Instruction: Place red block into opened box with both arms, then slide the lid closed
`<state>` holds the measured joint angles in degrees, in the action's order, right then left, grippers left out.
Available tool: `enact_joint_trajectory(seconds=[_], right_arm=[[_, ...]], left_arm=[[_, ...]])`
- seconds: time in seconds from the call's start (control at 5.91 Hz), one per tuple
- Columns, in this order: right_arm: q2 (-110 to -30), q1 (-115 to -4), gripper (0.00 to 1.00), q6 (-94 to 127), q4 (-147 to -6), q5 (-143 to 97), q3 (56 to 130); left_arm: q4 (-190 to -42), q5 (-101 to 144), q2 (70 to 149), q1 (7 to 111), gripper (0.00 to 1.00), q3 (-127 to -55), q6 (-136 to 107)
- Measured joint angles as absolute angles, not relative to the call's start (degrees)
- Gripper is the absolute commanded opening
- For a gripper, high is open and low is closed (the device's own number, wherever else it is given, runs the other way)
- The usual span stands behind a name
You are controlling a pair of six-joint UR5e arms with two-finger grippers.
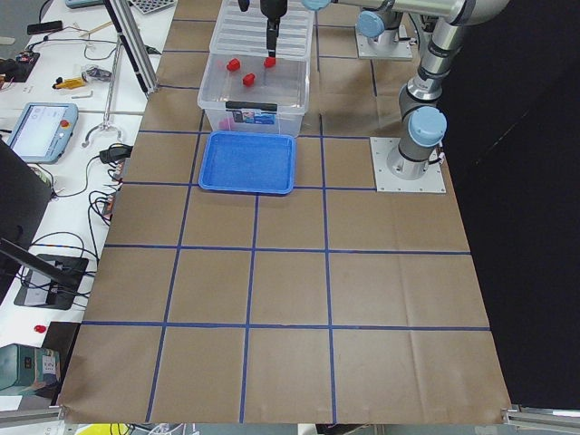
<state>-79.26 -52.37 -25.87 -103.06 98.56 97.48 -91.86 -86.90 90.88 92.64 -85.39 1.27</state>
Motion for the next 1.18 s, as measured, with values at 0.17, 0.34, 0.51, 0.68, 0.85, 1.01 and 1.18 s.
enact_joint_trajectory(seconds=[0.17, 0.34, 0.51, 0.68, 0.85, 1.01, 1.18], right_arm=[[-79.4, -52.5, 1.00, -25.6, -102.6, 97.2, 97.7], [-79.7, -52.6, 1.00, -25.3, -102.4, 96.3, 98.2], [-80.8, -52.7, 1.00, -25.1, -102.3, 95.3, 99.6], [-82.6, -52.8, 1.00, -25.0, -102.4, 94.1, 101.5], [-83.9, -53.0, 1.00, -25.0, -102.4, 93.2, 103.1], [-84.5, -53.5, 1.00, -25.0, -102.5, 92.9, 103.8], [-84.7, -54.3, 1.00, -25.0, -102.5, 92.7, 104.0]], left_arm=[[-91.8, -86.9, 90.9, 92.6, 0.98, -85.4, 1.3], [-91.7, -86.9, 90.9, 92.6, 0.98, -85.4, 1.3], [-91.7, -86.9, 90.9, 92.6, 0.98, -85.4, 1.2], [-91.7, -86.9, 90.8, 92.6, 0.98, -85.4, 1.2], [-91.8, -86.9, 90.8, 92.6, 0.98, -85.4, 1.2], [-91.8, -86.9, 90.8, 92.6, 0.98, -85.4, 1.2], [-91.8, -87.0, 90.8, 92.6, 0.98, -85.4, 1.3]])
